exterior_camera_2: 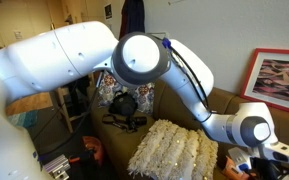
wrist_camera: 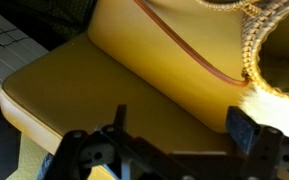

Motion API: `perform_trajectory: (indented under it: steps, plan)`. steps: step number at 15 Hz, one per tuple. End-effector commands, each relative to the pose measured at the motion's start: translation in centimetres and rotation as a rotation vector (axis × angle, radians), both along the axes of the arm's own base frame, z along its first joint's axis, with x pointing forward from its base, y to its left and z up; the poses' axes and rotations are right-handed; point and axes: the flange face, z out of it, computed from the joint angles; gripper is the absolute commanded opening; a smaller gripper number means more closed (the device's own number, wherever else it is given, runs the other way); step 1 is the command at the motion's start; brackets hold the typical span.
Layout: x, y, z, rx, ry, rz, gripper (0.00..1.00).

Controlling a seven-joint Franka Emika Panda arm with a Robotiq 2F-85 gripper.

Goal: Put the bag on the top of the pillow

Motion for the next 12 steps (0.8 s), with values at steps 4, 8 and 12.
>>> perform_trajectory:
  steps: [4, 8, 12]
  plan:
    - [-0.1, -3.8, -3.6, 0.202, -0.046, 0.063, 1.0]
    - [0.3, -4.3, -3.8, 0.376, -0.105, 0.169, 1.0]
    - [0.3, -3.3, -5.4, 0.49, -0.075, 0.263, 1.0]
